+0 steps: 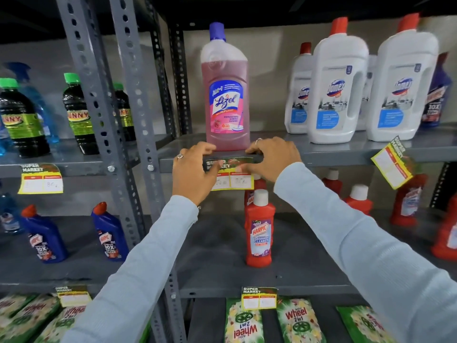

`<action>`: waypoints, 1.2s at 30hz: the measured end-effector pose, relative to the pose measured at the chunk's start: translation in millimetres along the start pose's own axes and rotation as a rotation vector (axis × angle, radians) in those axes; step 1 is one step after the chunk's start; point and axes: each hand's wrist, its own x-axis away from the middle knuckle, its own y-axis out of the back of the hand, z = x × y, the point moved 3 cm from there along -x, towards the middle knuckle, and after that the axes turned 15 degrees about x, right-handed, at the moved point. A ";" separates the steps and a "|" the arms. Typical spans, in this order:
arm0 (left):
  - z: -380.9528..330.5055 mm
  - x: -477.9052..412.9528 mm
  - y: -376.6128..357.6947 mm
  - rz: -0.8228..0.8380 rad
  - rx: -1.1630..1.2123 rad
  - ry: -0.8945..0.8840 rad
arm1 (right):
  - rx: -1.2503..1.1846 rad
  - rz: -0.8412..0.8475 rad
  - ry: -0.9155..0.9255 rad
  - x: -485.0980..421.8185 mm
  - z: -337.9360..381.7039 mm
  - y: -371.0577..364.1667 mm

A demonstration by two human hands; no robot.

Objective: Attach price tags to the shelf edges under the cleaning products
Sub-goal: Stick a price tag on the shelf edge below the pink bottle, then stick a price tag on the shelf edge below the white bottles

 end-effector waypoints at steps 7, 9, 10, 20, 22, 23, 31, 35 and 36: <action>-63.6 23.7 -74.0 0.077 0.054 -0.079 | -0.276 -0.316 -0.194 84.0 -138.7 30.9; -97.8 22.8 -111.6 0.086 -0.034 -0.175 | -0.245 -0.250 -0.345 107.1 -196.4 34.6; -116.8 21.3 -132.6 0.109 -0.036 -0.195 | -0.212 -0.188 -0.401 116.3 -226.0 33.0; -219.9 -20.7 -281.9 0.594 -0.397 -0.093 | -0.498 0.044 -0.452 101.8 -330.9 2.8; -225.5 -27.2 -290.8 0.582 -0.518 -0.158 | -0.555 0.013 -0.484 98.1 -329.2 -1.2; -228.1 -29.9 -293.1 0.575 -0.538 -0.176 | -0.544 -0.010 -0.492 97.4 -330.1 -1.9; -221.7 -27.4 -285.2 0.545 -0.479 -0.122 | -0.196 -0.040 -0.349 95.9 -338.4 16.7; -202.5 -3.7 -262.1 0.424 -0.135 -0.068 | -0.110 -0.156 -0.136 96.9 -340.5 29.7; -197.8 1.1 -260.8 0.441 -0.076 -0.037 | -0.077 -0.179 -0.086 96.3 -339.1 30.2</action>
